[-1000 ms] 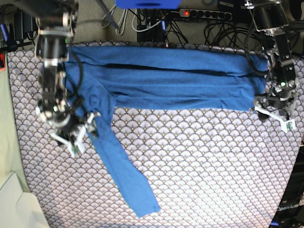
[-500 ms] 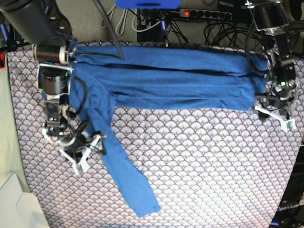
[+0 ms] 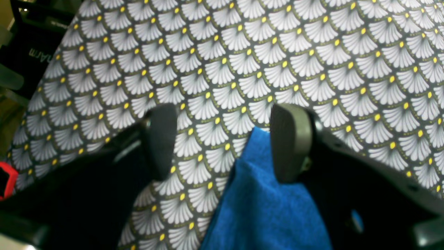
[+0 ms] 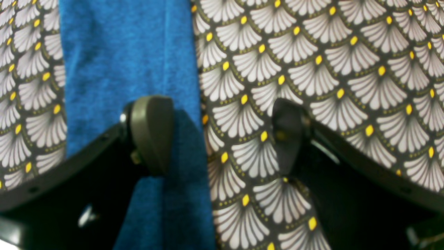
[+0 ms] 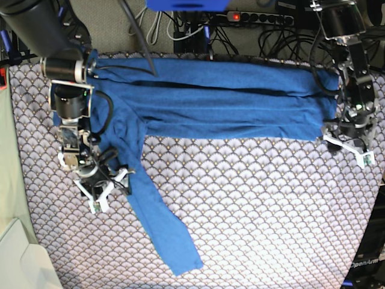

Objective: Fold the T-shirt properly
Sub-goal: 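Move the right gripper to the hanging sleeve and grasp its cuff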

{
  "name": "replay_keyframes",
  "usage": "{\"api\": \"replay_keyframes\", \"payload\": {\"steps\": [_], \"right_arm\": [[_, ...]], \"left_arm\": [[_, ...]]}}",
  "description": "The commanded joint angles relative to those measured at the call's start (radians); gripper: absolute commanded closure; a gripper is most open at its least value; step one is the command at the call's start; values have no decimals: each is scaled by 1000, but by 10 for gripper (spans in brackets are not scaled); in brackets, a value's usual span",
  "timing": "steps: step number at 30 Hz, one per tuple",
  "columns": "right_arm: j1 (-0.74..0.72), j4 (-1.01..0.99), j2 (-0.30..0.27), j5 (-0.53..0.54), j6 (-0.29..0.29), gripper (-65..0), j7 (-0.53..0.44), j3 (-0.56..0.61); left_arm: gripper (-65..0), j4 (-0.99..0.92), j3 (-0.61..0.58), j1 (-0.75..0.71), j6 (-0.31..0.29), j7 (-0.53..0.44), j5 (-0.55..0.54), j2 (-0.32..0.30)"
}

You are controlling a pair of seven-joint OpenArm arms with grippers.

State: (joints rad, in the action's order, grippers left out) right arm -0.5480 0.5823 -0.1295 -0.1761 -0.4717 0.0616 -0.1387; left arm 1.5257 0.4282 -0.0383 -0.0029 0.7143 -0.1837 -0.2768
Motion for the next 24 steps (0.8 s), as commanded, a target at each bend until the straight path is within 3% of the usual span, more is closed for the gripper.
{"api": "replay_keyframes", "payload": {"steps": [1, 15, 24], "right_arm": [[-31, 17, -5, 16, 0, -440, -30, 0], [-30, 17, 4, 16, 0, -433, -29, 1], [-2, 17, 23, 16, 0, -274, -27, 3]], "left_arm": [[-412, 16, 4, 15, 4, -25, -1, -14], [-412, 9, -47, 16, 4, -26, -1, -12], [-412, 8, -45, 30, 4, -26, 5, -12]]}}
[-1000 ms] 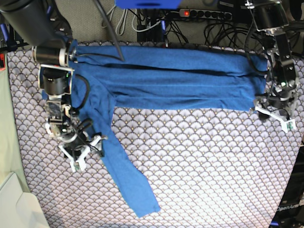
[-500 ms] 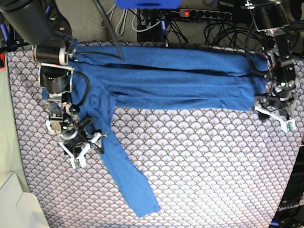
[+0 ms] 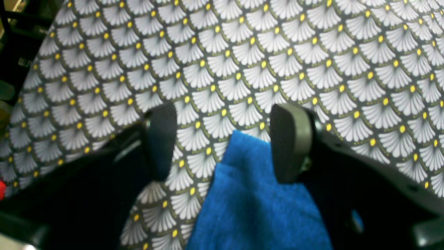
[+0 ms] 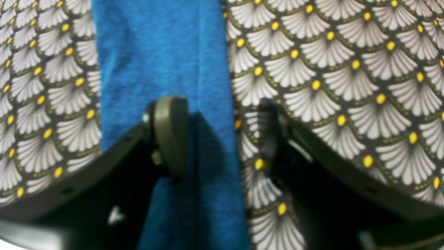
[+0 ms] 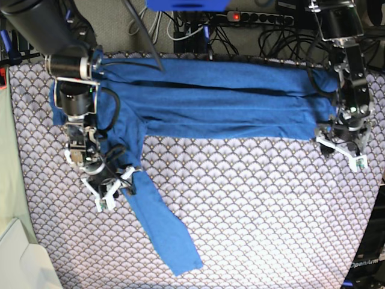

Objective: Fold the T-shirt properly
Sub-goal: 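Move the right gripper to the hanging sleeve and grasp its cuff, then lift the sleeve with the right gripper and fold it over the shirt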

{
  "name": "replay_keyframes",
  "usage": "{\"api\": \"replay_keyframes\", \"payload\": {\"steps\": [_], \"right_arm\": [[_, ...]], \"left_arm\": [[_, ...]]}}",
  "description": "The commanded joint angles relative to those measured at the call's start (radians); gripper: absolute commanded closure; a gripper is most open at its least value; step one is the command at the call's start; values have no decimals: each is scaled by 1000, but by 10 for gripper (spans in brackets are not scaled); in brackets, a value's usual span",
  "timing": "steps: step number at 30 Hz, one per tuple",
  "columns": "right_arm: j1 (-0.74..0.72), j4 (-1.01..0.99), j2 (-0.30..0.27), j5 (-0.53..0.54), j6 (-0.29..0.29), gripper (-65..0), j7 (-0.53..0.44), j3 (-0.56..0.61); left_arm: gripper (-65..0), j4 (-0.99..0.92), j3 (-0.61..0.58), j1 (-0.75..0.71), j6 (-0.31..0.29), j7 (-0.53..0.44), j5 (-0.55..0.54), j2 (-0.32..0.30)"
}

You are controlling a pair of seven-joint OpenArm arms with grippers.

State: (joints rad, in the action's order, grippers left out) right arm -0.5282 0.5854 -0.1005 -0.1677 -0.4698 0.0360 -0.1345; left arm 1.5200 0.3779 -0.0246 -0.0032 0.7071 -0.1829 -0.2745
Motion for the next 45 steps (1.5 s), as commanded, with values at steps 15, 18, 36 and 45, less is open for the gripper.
{"api": "replay_keyframes", "payload": {"steps": [15, 18, 36, 45], "right_arm": [[-20, 12, -9, -65, -2, 0, 0, -6], [-20, 18, -8, -71, -2, 0, 0, -4], [184, 463, -5, -65, -4, 0, 124, -3], [337, 769, 29, -65, -7, 0, 210, -1]], "left_arm": [[-412, 14, 8, 18, 4, -19, 6, -15], [-412, 14, 11, 16, 4, -16, 6, -16], [-412, 24, 11, 8, 4, -13, -2, -18], [-412, 24, 11, 5, 4, -11, -2, -18]]}}
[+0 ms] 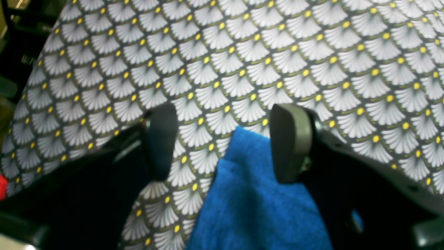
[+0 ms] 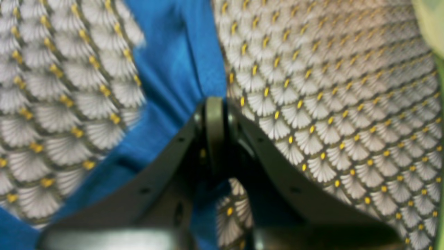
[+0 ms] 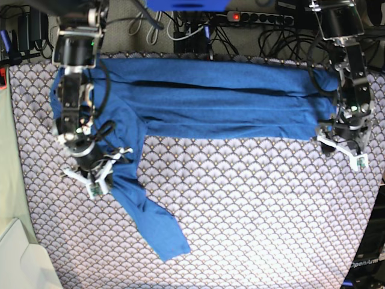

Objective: Fold the T-shirt properly
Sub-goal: 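Lift the sleeve with the right gripper and fold it over the shirt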

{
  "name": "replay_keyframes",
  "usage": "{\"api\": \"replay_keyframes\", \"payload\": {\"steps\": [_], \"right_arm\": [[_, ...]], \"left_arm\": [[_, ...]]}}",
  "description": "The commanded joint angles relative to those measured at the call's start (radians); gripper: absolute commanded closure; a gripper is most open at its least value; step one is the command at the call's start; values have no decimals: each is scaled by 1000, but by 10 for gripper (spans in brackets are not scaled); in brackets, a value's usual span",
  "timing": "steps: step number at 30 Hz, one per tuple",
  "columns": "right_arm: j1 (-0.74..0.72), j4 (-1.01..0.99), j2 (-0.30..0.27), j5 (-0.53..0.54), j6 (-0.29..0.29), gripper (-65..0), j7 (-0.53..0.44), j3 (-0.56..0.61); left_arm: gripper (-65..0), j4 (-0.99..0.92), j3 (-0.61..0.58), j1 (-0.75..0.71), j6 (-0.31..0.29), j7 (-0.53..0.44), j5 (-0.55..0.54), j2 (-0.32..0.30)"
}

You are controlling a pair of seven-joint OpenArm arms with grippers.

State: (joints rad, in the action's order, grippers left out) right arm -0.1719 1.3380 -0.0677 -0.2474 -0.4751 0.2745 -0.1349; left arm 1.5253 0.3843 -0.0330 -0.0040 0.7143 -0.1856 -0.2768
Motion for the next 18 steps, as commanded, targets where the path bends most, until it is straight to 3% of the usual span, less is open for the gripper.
{"api": "replay_keyframes", "payload": {"steps": [1, 5, 9, 14, 18], "right_arm": [[1, 56, 3, 15, -15, 0, -17, -1], [64, 208, 64, 9, -96, 0, 41, -1], [131, 331, 105, 9, -99, 0, 98, 37], [231, 420, 116, 10, -92, 0, 113, 152], [291, 458, 176, 9, -92, 0, 113, 182]], "left_arm": [[-412, 19, 5, 14, 5, -18, 1, -16], [-412, 19, 5, 14, 5, -18, 1, -16], [-412, 19, 5, 14, 5, -18, 1, -16], [-412, 19, -2, 14, 5, -18, 1, -16], [-412, 19, -3, 14, 5, -18, 1, -16]]}}
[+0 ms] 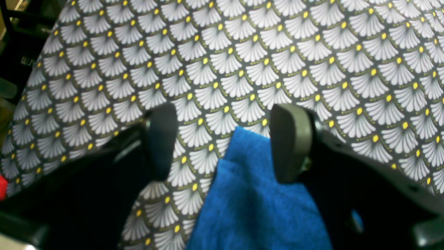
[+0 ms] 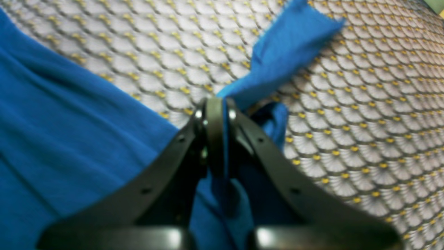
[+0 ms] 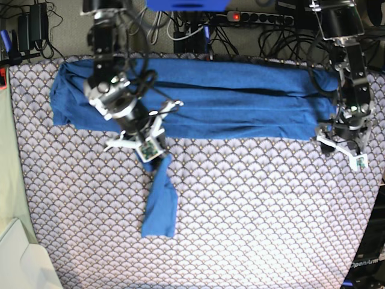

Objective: Fold the T-shirt properly
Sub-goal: 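Lift the sleeve with the right gripper and fold it over the shirt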

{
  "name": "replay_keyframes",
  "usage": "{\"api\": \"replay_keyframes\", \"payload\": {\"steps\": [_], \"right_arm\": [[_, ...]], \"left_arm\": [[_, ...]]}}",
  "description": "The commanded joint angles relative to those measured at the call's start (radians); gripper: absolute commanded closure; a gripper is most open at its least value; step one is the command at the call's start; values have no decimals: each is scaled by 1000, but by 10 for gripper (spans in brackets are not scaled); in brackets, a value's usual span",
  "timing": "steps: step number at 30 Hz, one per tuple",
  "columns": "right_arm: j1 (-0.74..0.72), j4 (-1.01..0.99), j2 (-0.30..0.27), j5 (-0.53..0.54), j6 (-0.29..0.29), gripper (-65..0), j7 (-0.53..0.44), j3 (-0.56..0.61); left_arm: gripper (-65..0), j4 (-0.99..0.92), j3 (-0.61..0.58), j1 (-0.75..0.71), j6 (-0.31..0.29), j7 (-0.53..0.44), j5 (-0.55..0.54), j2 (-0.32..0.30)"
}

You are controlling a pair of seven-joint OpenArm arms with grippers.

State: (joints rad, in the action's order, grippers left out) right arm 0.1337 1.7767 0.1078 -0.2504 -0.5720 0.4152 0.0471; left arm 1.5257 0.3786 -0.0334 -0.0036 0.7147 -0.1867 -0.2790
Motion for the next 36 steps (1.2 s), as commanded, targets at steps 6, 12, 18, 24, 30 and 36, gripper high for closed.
{"api": "replay_keyframes", "payload": {"steps": [6, 12, 18, 24, 30, 36], "right_arm": [[39, 42, 49, 12, 5, 0, -28, 41], [90, 42, 49, 13, 5, 0, -29, 138], [108, 38, 49, 16, 5, 0, -29, 234], [119, 22, 49, 16, 5, 0, -28, 284], [119, -47, 49, 18, 5, 0, -32, 299], [114, -85, 49, 18, 5, 0, -31, 371]], "left_arm": [[-412, 19, 3, 14, 3, -19, 2, -13], [-412, 19, 3, 16, 3, -20, 0, -13], [-412, 19, 3, 16, 3, -20, 0, -13], [-412, 19, 3, 16, 3, -19, 0, -13], [-412, 20, 3, 16, 3, -19, 0, -13], [-412, 20, 3, 16, 3, -19, 0, -13]]}}
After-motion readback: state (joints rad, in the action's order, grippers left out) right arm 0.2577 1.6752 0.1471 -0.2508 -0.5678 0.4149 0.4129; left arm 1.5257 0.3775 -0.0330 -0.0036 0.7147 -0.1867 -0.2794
